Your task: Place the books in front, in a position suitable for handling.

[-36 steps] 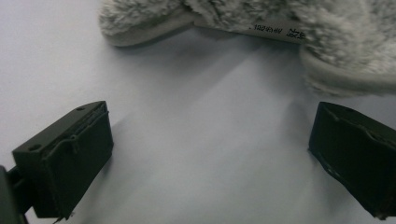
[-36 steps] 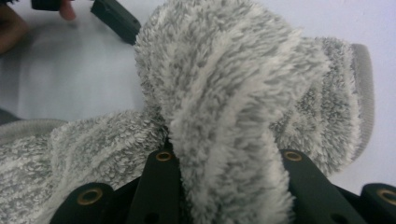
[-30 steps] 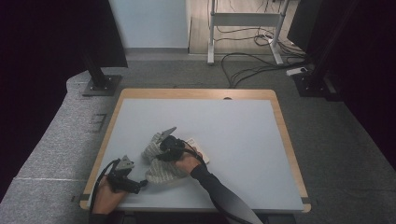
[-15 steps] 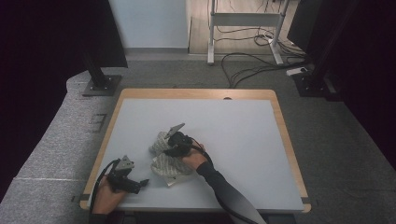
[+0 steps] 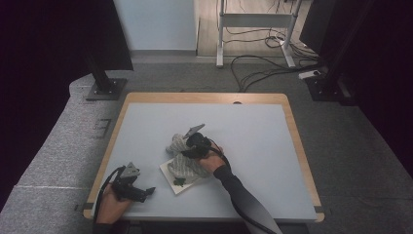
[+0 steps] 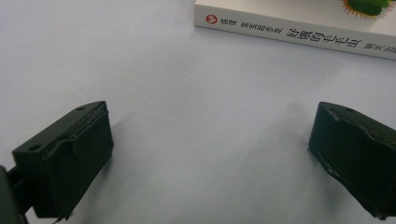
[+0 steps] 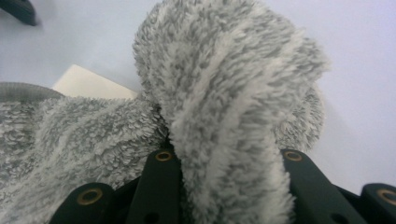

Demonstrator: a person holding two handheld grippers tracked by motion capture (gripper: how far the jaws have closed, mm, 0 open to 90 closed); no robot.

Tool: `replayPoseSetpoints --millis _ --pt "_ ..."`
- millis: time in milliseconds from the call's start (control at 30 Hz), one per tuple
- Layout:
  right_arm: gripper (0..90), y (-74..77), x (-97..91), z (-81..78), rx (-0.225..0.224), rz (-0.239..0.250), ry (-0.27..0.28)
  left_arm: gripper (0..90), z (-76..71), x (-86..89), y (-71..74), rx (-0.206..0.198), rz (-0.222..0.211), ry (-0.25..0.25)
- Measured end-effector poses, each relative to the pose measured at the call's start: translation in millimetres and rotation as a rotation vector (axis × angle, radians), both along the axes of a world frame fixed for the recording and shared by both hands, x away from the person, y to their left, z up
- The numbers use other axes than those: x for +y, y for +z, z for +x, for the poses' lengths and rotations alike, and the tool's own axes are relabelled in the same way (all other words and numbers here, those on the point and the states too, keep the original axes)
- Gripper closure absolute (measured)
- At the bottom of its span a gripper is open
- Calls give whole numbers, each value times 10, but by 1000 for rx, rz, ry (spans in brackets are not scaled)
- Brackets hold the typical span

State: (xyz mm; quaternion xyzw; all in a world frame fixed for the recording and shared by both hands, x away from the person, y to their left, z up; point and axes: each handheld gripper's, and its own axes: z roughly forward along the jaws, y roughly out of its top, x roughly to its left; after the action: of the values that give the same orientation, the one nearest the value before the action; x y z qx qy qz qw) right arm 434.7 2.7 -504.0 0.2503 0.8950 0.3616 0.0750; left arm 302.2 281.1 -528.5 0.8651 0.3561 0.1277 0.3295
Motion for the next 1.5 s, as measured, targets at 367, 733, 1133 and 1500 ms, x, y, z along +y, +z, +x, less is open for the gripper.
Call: replayPoseSetpoints --millis 367,733,1133,1500 --pt "708 -7 -210 93 -8 -9 -56 0 0 0 0 0 1 0" --pt "708 -11 -402 167 -16 -22 -113 0 0 0 1 -1 2 0" --pt "707 -25 -557 220 -20 -29 -157 0 0 0 0 -1 2 0" --pt "707 132 -580 147 -51 -43 -143 0 0 1 1 0 1 0"
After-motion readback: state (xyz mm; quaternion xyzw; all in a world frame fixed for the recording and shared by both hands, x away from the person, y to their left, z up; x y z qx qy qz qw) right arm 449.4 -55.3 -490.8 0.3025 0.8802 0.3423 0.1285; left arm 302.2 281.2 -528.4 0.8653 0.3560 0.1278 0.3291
